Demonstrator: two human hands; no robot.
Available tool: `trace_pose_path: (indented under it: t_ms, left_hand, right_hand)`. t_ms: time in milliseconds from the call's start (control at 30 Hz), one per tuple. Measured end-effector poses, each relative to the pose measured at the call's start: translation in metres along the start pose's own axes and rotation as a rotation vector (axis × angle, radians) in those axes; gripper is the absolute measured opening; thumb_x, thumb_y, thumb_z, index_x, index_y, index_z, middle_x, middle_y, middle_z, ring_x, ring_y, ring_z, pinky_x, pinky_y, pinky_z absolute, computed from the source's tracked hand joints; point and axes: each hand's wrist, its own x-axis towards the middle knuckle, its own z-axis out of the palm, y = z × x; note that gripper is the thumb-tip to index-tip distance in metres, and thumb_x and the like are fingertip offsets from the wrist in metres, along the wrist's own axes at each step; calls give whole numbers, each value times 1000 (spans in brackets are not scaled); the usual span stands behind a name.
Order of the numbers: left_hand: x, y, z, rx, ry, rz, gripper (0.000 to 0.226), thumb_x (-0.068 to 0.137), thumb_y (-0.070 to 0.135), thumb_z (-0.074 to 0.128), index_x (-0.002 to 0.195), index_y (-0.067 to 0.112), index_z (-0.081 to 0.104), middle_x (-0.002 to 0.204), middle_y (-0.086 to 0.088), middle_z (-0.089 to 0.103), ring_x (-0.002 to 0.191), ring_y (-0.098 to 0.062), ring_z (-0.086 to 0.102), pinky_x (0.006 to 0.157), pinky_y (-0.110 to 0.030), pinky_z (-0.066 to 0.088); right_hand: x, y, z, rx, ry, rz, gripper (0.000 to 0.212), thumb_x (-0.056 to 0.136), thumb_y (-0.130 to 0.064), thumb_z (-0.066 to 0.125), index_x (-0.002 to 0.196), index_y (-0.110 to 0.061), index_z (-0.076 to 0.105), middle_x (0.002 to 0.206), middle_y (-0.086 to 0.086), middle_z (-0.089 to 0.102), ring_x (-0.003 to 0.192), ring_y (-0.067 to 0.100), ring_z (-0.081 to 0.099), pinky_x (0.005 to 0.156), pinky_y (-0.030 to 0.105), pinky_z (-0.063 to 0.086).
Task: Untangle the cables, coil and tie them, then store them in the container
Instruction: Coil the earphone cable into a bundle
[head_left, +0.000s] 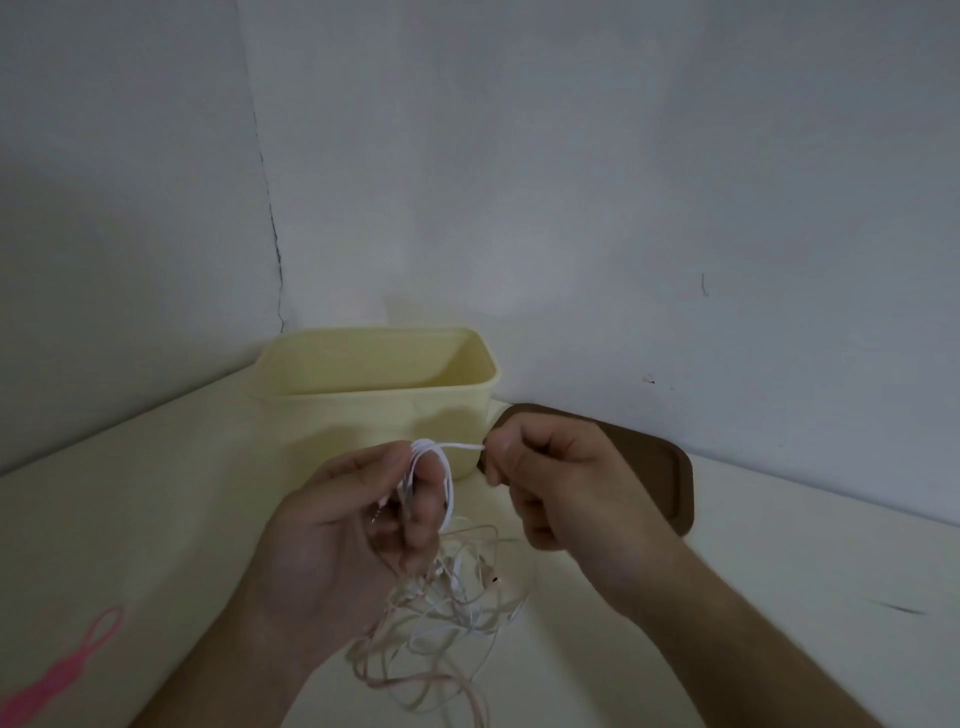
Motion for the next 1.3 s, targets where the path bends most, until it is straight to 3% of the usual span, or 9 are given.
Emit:
trace_pose_path:
  t_ms: [167,233,300,433,600,733,900,1167,1300]
  left_hand:
    - [7,-4,3,100,158,119,31,92,20,60,109,3,80,109,-18,78,97,-23,77,50,-26,53]
    - [9,-6,5,292,229,186,28,96,14,58,112,2,77,110,-16,79,103,-26,77,53,-27,56]
    - [10,-9,4,517,258,256,22,100,9,59,111,6,77,104,-9,81,97,-22,78,56,-27,58]
    - [13,-21,-4,748,172,213,25,103,9,63,91,22,82,80,-3,77,68,-25,66,54,-36,53]
    - [11,-19,-2,559,-66,-12,20,90,19,58,84,9,74,71,-8,62,63,-18,57,50,-31,45]
    - [6,-16,1,301,-141,-86,27,92,20,58,97,-2,73,72,-10,55,60,-15,48,50,-29,43]
    - [7,-15,4,362,-96,-13,24,94,24,57,84,9,72,74,-7,47,60,-12,41,49,-28,39]
    - [7,-13,2,366,-31,20,25,90,23,58,80,3,69,72,-9,49,60,-15,42,50,-31,38]
    - [8,-13,1,374,-30,26,26,91,25,57,75,5,62,74,-9,51,67,-20,46,51,-31,39]
  right_hand:
    - [-6,6,21,-572,-115,-87,33,108,-16,55,76,-20,66,59,-13,54,54,7,50,54,20,38]
    - [-9,5,25,-747,-160,-169,27,107,-15,52,82,-17,63,69,-9,59,64,11,54,59,29,45]
    - [-11,0,29,-865,-183,-221,19,105,-15,51,91,-17,64,80,-3,65,71,17,59,65,40,53]
    - [-14,-13,26,-975,-144,-303,15,106,-25,55,96,-23,67,84,-3,64,78,20,61,69,41,53]
    - [-6,-11,10,-838,43,-448,12,93,-21,74,83,-27,71,77,-11,62,75,10,61,67,34,52]
    - [-2,-10,3,-482,9,-205,15,98,-21,73,84,-24,71,73,-2,75,75,15,74,79,42,60]
    - [0,-6,1,-477,-6,-233,17,102,-19,66,88,-27,70,81,-5,74,82,15,70,81,43,58]
    - [0,-1,3,-459,-54,-278,17,104,-16,64,93,-28,67,83,-5,77,84,21,73,78,51,59]
    - [-2,0,5,-494,-31,-364,15,104,-9,66,93,-19,66,79,-14,74,80,11,72,73,28,57]
